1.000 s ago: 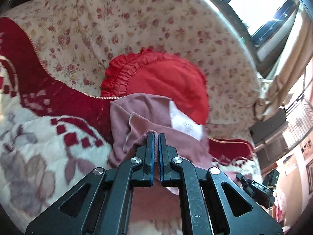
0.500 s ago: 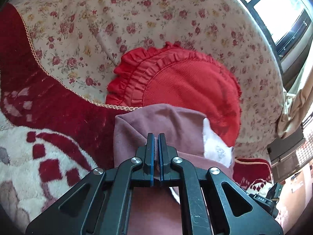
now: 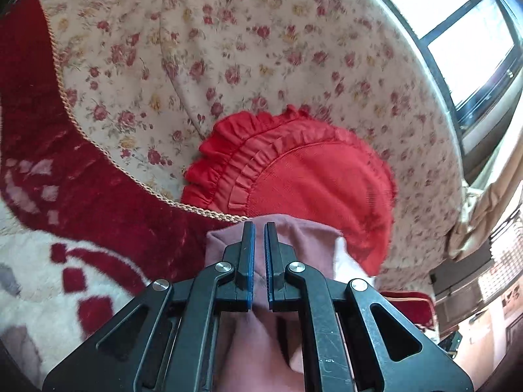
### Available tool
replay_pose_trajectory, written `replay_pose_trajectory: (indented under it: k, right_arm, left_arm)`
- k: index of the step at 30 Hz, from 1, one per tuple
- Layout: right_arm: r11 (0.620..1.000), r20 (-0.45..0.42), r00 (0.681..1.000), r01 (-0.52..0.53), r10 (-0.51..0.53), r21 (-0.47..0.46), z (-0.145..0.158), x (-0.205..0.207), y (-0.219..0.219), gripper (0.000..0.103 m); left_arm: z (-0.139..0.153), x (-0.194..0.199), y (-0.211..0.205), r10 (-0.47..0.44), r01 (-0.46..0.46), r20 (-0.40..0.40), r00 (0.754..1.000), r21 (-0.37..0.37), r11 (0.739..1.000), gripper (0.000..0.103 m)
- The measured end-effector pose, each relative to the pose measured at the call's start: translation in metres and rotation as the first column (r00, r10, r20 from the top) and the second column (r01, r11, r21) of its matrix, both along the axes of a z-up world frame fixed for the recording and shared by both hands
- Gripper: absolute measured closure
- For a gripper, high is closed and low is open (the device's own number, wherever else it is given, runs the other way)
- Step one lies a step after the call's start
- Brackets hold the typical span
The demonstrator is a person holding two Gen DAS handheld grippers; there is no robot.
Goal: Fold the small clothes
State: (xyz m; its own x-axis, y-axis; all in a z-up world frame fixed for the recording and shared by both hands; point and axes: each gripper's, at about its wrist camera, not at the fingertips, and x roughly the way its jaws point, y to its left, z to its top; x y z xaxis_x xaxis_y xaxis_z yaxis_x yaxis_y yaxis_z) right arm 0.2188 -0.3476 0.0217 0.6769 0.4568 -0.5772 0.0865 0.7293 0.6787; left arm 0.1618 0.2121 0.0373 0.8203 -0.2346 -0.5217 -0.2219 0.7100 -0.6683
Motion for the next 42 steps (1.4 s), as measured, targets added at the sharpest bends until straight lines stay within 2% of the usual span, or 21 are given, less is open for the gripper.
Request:
replay_pose_trajectory:
  k: [2,4,5,8,10,12,13,15,18,19,20,21,22,23,24,26,29,33,38,40,42]
  right_arm:
    - [0.996,0.040,0.996,-0.085,0.085,0.015,0.014,-0.016,0.010,0.094]
    - [0.970,0.051,0.969,-0.242,0.241,0.029,0.020,-0.030,0.030,0.094]
    - [0.944,0.036,0.944,-0.329,0.329,-0.004,0.021,-0.035,0.043,0.094]
    - [0.820,-0.044,0.852,-0.515,0.522,-0.249,0.018,-0.051,0.087,0.094]
    - [0.735,-0.132,0.829,-0.546,0.543,-0.402,0.006,-0.055,0.108,0.094]
    - [0.697,-0.214,0.823,-0.561,0.526,-0.447,-0.010,-0.052,0.113,0.094]
    - [0.693,-0.233,0.823,-0.564,0.519,-0.449,-0.016,-0.051,0.112,0.094]
    - [0.680,-0.216,0.830,-0.548,0.514,-0.487,-0.013,-0.047,0.115,0.094]
    - [0.707,-0.211,0.847,-0.525,0.487,-0.474,-0.020,-0.032,0.117,0.094]
    - [0.716,-0.200,0.853,-0.514,0.481,-0.473,-0.017,-0.025,0.120,0.094]
    - [0.724,-0.162,0.863,-0.492,0.478,-0.483,-0.011,-0.017,0.122,0.094]
    - [0.744,-0.069,0.884,-0.429,0.462,-0.513,0.002,-0.008,0.123,0.094]
    - [0.770,0.028,0.908,-0.337,0.417,-0.543,0.014,-0.001,0.120,0.094]
    - [0.789,0.072,0.923,-0.279,0.377,-0.547,0.019,0.002,0.116,0.094]
    - [0.829,0.100,0.942,-0.227,0.319,-0.510,0.021,0.006,0.105,0.094]
    - [0.866,0.089,0.956,-0.210,0.279,-0.454,0.019,0.009,0.092,0.094]
    - [0.870,0.061,0.968,-0.191,0.244,-0.455,0.019,0.008,0.075,0.094]
    - [0.901,0.061,0.978,-0.158,0.199,-0.403,0.024,0.001,0.056,0.094]
    - [0.931,0.011,0.989,-0.135,0.147,-0.339,0.016,0.008,0.029,0.093]
    - [0.950,-0.015,0.987,-0.159,0.161,-0.269,0.005,0.017,0.019,0.090]
    - [0.954,-0.023,0.981,-0.195,0.195,-0.226,-0.003,0.026,0.017,0.084]
  left_arm:
    - [0.007,-0.017,-0.009,-0.045,0.045,0.002,0.999,0.019,0.999,0.090]
    - [0.011,-0.034,-0.033,-0.141,0.141,-0.009,0.990,0.049,0.989,0.088]
    - [0.011,-0.038,-0.046,-0.196,0.197,-0.023,0.980,0.064,0.978,0.088]
    - [0.003,-0.042,-0.087,-0.306,0.320,-0.110,0.946,0.150,0.935,0.088]
    - [-0.014,-0.035,-0.115,-0.368,0.413,-0.227,0.902,0.200,0.888,0.088]
    - [-0.030,-0.028,-0.128,-0.375,0.453,-0.316,0.871,0.224,0.863,0.088]
    - [-0.039,-0.022,-0.133,-0.368,0.468,-0.363,0.856,0.243,0.850,0.088]
    - [-0.037,-0.013,-0.140,-0.355,0.467,-0.364,0.861,0.289,0.836,0.088]
    - [-0.036,0.005,-0.147,-0.342,0.460,-0.361,0.868,0.322,0.828,0.088]
    - [-0.030,0.019,-0.146,-0.343,0.444,-0.319,0.884,0.337,0.830,0.088]
    - [-0.022,0.031,-0.143,-0.341,0.419,-0.262,0.903,0.362,0.833,0.088]
    - [-0.006,0.041,-0.136,-0.308,0.345,-0.154,0.939,0.426,0.837,0.088]
    - [0.002,0.043,-0.130,-0.276,0.292,-0.103,0.955,0.458,0.840,0.088]
    - [0.006,0.044,-0.121,-0.247,0.250,-0.070,0.966,0.467,0.848,0.088]
    - [0.006,0.042,-0.108,-0.220,0.222,-0.057,0.974,0.436,0.872,0.088]
    - [0.003,0.041,-0.092,-0.189,0.201,-0.068,0.980,0.375,0.905,0.088]
    - [0.011,0.032,-0.072,-0.110,0.117,-0.039,0.993,0.331,0.936,0.088]
    - [0.021,0.012,-0.070,-0.080,0.076,-0.002,0.997,0.354,0.932,0.088]
    - [0.022,0.012,-0.090,-0.183,0.176,-0.019,0.983,0.390,0.904,0.088]
    - [0.023,0.012,-0.087,-0.165,0.159,-0.021,0.986,0.404,0.901,0.087]
    - [0.021,0.014,-0.071,-0.105,0.111,-0.037,0.994,0.389,0.915,0.080]
